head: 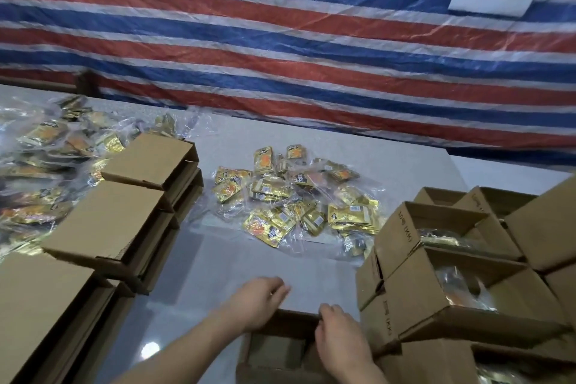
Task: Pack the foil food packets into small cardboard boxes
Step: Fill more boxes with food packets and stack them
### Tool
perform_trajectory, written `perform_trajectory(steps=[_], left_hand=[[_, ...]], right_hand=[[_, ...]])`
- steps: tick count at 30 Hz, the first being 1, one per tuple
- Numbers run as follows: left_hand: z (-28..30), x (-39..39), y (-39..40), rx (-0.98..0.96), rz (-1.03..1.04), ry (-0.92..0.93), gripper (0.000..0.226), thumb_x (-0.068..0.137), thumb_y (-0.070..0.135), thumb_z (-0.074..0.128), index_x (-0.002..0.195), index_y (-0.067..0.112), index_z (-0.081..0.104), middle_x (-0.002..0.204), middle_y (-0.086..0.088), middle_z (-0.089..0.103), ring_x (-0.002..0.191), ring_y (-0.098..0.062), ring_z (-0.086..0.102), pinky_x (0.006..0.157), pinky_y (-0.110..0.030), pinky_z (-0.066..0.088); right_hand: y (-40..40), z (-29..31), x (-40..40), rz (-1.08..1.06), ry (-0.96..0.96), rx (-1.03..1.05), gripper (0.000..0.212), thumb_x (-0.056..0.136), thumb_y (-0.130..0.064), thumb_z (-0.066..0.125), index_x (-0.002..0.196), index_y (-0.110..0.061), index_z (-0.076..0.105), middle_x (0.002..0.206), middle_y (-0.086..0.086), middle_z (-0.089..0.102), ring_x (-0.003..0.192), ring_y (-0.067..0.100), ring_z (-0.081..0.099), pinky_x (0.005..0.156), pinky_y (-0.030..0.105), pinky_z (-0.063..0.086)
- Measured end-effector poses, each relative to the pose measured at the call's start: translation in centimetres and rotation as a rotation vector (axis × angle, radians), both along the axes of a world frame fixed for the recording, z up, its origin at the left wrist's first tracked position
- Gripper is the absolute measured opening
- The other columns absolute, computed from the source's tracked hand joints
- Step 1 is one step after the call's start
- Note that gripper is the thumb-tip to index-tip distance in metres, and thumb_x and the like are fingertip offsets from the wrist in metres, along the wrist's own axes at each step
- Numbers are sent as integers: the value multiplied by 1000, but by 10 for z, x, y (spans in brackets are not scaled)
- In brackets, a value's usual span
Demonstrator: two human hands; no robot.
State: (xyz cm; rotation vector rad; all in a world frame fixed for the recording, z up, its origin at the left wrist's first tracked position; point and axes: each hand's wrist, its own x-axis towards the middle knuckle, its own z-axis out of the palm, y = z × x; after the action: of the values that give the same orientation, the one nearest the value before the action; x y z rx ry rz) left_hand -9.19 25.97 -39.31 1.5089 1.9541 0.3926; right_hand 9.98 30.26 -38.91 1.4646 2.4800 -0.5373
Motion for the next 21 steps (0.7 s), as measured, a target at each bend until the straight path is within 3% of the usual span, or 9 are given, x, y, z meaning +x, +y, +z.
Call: perform_trajectory(steps=[3,5,8,12,15,18,21], left_hand=[[-10,-36,42,22,13,151,30,102,31,41,120,15,58,118,-6,63,109,-26,59,89,-33,46],[-21,-58,74,-40,-78,313,38,100,27,45,136,15,46,133,-7,54,121,-27,53,98,-36,44],[-41,-73,116,-101,-271,630,54,92,17,58,141,12,34,137,-10,47,123,-29,49,97,-38,43],[-73,-77,158,-146,-421,862,91,89,15,63,155,12,1,162,-13,8,148,-30,16,117,-43,23],[-93,-74,178,-252,-484,963,102,90,26,65,153,12,-14,162,-13,-12,151,-30,-2,122,-47,9],[-101,-75,196,-256,-441,931,103,89,27,67,154,10,-10,163,-14,1,150,-33,5,121,-47,14],[-99,-80,206,-195,-476,1000,97,83,47,69,153,9,14,153,-13,28,139,-30,30,112,-41,30]], right_hand=[[15,1,-2,-92,64,-55,33,97,-42,31,117,-28,53,113,-3,58,102,16,57,90,35,48],[31,3,-4,-183,128,-99,42,96,-44,28,122,-25,54,120,-1,58,107,19,57,93,37,47],[56,4,-10,-328,306,-143,40,98,-42,33,122,-20,57,124,-1,59,111,20,56,96,38,47],[78,2,-23,-477,507,-154,30,100,-36,41,117,-20,59,115,1,64,104,21,60,92,38,49],[83,-5,-32,-545,546,-153,25,100,-35,43,114,-22,59,110,0,64,100,20,61,87,36,50],[86,-13,-38,-539,550,-128,19,98,-33,46,106,-23,60,108,-4,64,99,17,60,85,32,48],[84,-17,-41,-539,551,-146,23,98,-32,46,112,-23,61,112,-5,64,103,16,59,89,30,47]])
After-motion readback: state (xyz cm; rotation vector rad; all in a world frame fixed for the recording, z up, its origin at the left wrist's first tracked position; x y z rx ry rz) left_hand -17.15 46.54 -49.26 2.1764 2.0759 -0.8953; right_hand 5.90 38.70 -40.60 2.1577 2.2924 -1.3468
